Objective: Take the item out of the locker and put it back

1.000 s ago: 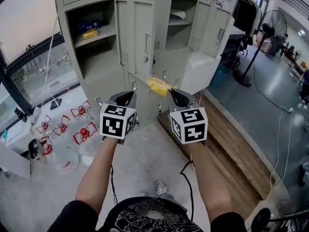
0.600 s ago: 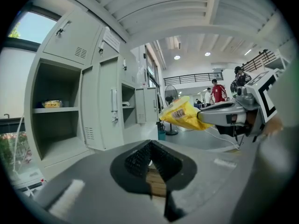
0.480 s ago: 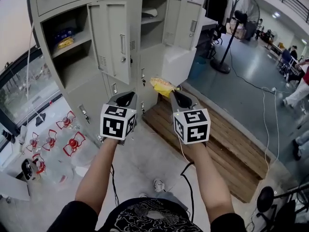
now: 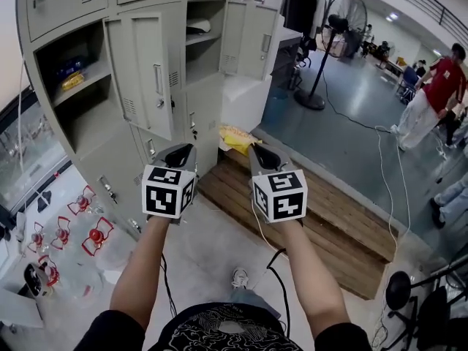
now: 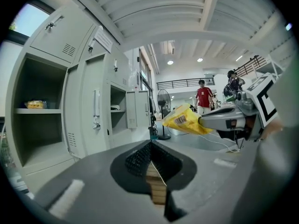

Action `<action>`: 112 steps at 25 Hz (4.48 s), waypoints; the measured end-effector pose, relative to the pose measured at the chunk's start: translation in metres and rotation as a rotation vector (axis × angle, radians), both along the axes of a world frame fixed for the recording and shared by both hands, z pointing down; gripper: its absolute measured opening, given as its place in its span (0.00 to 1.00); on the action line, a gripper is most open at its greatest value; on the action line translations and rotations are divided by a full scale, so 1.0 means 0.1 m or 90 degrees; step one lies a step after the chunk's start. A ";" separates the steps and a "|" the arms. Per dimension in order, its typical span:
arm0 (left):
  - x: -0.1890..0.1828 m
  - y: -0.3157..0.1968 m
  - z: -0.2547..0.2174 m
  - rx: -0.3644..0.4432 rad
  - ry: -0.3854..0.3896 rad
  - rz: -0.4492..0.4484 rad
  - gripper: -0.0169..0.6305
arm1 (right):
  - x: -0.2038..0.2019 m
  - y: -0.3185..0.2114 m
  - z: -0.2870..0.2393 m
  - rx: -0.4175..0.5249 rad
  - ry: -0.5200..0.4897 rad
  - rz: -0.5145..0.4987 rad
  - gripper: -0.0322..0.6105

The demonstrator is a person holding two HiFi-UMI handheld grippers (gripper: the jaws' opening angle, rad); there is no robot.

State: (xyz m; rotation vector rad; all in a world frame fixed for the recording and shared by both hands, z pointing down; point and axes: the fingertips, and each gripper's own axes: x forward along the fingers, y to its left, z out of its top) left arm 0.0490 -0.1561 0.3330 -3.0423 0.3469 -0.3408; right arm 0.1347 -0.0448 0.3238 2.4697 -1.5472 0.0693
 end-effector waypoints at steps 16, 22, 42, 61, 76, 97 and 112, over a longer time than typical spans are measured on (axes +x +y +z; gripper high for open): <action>1.20 -0.19 0.03 0.016 -0.004 0.021 0.03 | 1.19 -0.12 0.02 0.021 -0.002 0.024 0.09; 1.82 -0.39 0.02 0.011 -0.005 -0.005 0.03 | 1.87 -0.28 0.02 0.016 -0.008 0.007 0.09; 3.06 -0.71 0.02 0.026 -0.053 -0.114 0.03 | 3.50 -0.65 0.02 0.025 -0.038 -0.077 0.09; 2.91 -1.19 -0.08 0.039 -0.047 -0.217 0.03 | 3.59 -1.24 0.02 0.039 -0.035 -0.165 0.09; 2.89 -2.19 -0.04 0.033 -0.027 -0.280 0.03 | 3.48 -2.60 0.05 0.015 0.006 -0.254 0.09; 3.03 -3.12 0.08 0.035 -0.049 -0.312 0.03 | 3.73 -4.46 0.20 -0.026 0.076 -0.317 0.09; 3.22 -3.24 0.09 0.016 -0.052 -0.289 0.03 | 4.03 -5.26 0.49 -0.087 0.146 -0.304 0.09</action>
